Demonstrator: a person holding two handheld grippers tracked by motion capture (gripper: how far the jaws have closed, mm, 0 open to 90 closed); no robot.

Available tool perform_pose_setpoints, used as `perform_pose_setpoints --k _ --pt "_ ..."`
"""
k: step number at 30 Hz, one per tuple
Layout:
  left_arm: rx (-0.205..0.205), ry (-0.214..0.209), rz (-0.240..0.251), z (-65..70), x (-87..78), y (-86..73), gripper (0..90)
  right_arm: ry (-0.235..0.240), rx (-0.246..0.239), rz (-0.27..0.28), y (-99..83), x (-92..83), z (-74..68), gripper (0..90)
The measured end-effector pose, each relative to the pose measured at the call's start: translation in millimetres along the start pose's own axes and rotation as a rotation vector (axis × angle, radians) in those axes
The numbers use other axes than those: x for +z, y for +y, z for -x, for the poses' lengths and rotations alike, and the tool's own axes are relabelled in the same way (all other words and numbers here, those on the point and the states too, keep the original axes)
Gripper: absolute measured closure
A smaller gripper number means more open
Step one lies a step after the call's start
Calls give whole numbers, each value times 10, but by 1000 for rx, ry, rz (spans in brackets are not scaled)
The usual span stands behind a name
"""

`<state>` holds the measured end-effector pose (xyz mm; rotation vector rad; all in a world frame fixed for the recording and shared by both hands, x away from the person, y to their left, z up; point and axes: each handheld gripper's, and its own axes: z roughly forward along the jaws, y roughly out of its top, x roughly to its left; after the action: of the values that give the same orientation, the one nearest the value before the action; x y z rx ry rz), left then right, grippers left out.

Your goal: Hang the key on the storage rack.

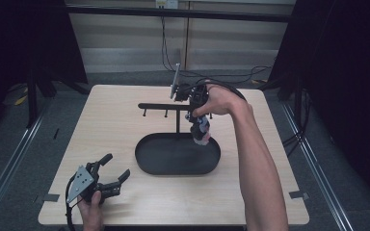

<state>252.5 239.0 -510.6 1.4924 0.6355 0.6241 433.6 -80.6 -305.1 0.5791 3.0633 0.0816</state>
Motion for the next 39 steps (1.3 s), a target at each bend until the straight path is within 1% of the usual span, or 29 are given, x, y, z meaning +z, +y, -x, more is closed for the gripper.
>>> perform_pose_setpoints --k 3,4,6,8,10,12,19,23,24,28,29,30,32,33,36,38,39 --pt "1 1 0 -2 0 0 152 1 -3 -8 22 38 12 869" --pt "1 1 1 -2 0 0 152 10 6 -9 24 43 19 869" --pt "1 1 0 -2 0 0 152 10 8 -11 21 36 37 868" --pt "1 1 1 -2 0 0 152 8 14 1 7 38 52 867" --pt "1 1 1 -2 0 0 152 15 17 -2 1 35 66 865" --pt "1 1 1 -2 0 0 152 8 22 10 1 45 80 865" --pt "1 0 1 -2 0 0 152 3 20 7 29 71 95 866" --pt "1 0 1 -2 0 0 152 -3 21 18 18 71 100 863" --pt "1 0 1 -2 0 0 152 4 25 24 11 74 101 861" --pt "0 0 0 -3 0 0 152 24 38 49 -32 86 106 832" --pt "1 0 0 -2 0 0 152 25 36 44 -40 80 108 825" --pt "1 0 0 -3 0 0 152 28 43 55 -52 85 104 824" --pt "0 0 0 -2 0 0 152 40 39 52 -69 86 96 808" --pt "0 0 0 -2 0 0 152 30 35 56 -77 92 91 796" --pt "0 0 0 -2 0 0 152 37 36 54 -100 76 81 765" --pt "1 0 0 -2 0 0 152 35 40 70 -124 64 72 735" --pt "1 0 0 -3 0 0 152 37 43 67 -134 50 65 729"
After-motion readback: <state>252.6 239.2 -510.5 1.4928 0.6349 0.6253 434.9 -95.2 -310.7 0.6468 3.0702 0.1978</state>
